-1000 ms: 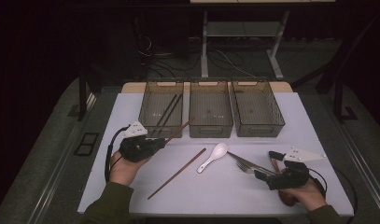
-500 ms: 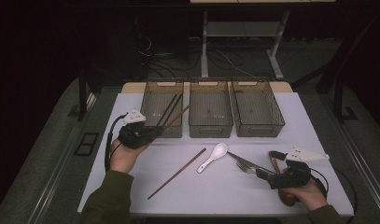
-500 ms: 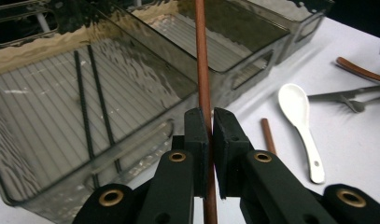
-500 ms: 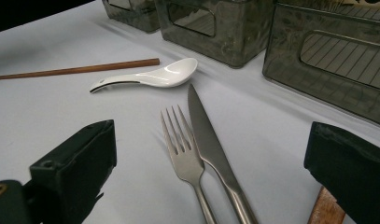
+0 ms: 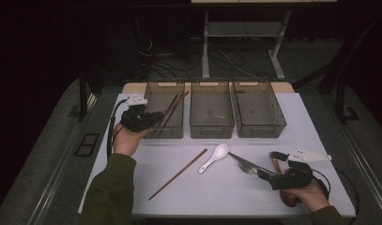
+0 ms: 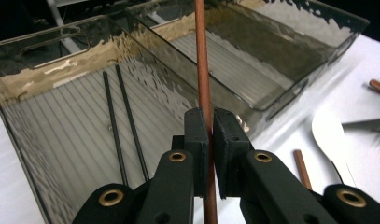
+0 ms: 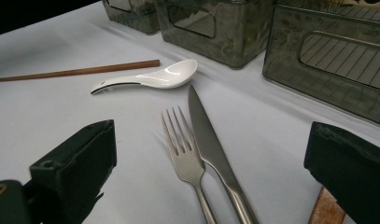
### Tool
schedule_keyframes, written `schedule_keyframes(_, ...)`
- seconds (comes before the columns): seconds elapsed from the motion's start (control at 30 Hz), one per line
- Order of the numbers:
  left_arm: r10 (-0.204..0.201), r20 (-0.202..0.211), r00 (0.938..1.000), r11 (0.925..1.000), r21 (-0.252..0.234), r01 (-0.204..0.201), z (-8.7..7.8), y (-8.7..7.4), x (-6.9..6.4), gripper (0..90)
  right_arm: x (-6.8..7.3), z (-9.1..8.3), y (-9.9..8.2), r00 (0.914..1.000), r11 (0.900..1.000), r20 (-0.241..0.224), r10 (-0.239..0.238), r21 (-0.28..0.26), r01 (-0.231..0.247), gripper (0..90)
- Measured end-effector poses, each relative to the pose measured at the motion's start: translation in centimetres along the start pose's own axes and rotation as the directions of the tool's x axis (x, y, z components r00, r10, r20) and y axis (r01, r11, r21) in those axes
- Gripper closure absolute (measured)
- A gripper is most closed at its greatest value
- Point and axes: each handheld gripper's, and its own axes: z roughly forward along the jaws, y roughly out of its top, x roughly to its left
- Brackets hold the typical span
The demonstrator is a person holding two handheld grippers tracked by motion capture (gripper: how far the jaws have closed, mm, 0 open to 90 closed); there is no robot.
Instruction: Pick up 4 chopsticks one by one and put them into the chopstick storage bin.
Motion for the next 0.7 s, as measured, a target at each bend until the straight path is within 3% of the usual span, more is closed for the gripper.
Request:
schedule_keyframes(0.3, -0.010, -0.035, 0.9993, 0.9999, 0.007, 0.011, 1.8, 1.9, 1.2, 84.4, 0.0, -0.1, 0.0, 1.0000, 0.9999, -0.005, 0.008, -0.010, -0.008, 2.7)
schedule_keyframes(0.4, 0.003, -0.048, 0.9989, 0.9998, 0.018, -0.003, 2.4, 2.4, 1.7, 84.3, -0.1, -0.1, 0.0, 1.0000, 0.9999, -0.006, 0.004, -0.016, -0.004, 2.7)
schedule_keyframes(0.7, -0.087, -0.064, 0.9941, 0.9962, -0.014, 0.086, 4.4, 2.5, 4.2, 84.3, -0.1, -0.2, 0.0, 0.9998, 0.9997, -0.010, 0.016, -0.018, -0.016, 2.7)
